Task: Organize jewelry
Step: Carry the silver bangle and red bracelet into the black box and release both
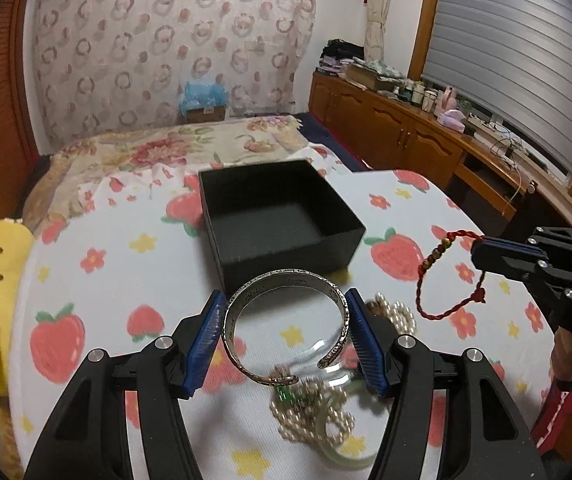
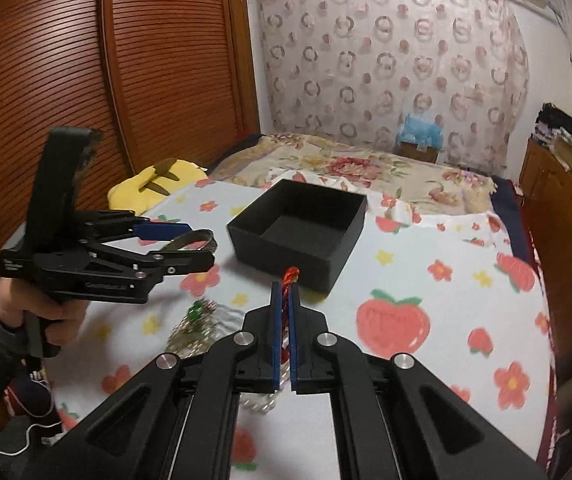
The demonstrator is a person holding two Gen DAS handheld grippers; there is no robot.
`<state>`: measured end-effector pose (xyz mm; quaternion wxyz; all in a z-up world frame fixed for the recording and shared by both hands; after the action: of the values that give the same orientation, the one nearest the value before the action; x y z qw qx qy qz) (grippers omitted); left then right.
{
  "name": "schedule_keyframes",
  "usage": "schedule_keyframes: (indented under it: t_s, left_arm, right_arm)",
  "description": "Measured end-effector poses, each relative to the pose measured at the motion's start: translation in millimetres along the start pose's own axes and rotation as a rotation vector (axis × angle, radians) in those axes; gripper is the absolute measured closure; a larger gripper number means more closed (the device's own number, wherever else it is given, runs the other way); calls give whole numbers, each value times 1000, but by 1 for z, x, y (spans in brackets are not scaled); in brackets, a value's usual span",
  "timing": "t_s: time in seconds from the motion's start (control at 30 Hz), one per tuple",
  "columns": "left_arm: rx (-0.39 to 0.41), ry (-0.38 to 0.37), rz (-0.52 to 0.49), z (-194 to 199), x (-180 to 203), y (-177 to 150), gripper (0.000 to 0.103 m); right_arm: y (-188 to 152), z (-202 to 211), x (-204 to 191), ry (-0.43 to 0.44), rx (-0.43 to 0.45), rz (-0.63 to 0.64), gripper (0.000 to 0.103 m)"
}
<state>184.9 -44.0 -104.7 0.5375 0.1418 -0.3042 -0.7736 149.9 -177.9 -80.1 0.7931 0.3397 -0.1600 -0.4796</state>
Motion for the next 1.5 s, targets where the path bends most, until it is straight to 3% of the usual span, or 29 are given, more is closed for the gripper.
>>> schedule_keyframes:
  t_s: [0.37, 0.63, 0.77, 0.97, 1.23, 1.3, 1.33, 1.4, 1.5]
  left_arm:
    - [14, 46, -4, -37, -17, 67, 45]
    - [-22, 22, 18, -73, -23, 86, 43]
    - [-1, 19, 19, -68, -24, 89, 36]
    - [71, 83, 23, -35, -38, 81, 28]
    - [100, 122, 60, 3, -55, 38, 22]
    - [98, 124, 67, 9, -55, 24, 22]
    - [98, 123, 72, 11, -55, 19, 22]
    - [97, 115, 81, 16, -53, 8, 20]
    - [94, 110, 76, 20, -46, -7, 19]
  right_arm:
    - [49, -28, 31, -21, 41, 15, 100]
    - [72, -52, 50, -12, 35, 5, 100]
    - [76, -61, 50, 6, 38, 5, 100]
    - [82, -80, 44, 51, 35, 2, 100]
    - [80, -123, 32, 43, -41, 17, 99]
    - [77, -128, 30, 25, -54, 27, 89]
    - [76, -127, 29, 20, -51, 30, 74]
    - [74, -124, 31, 7, -39, 27, 55]
    - [69, -112, 33, 0, -28, 14, 55]
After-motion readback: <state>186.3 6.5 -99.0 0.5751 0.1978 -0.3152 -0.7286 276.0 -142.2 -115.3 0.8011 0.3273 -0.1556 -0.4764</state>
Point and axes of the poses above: each gripper's, at about its wrist camera, not at the fingertips, and z roughly against the way its jaws point, x to its right, y to its top, the point moved 9 cm from there along -z, roughly the way its jaws point, and after that the axes turned 8 degrees about -x, right-handed, at the moved point
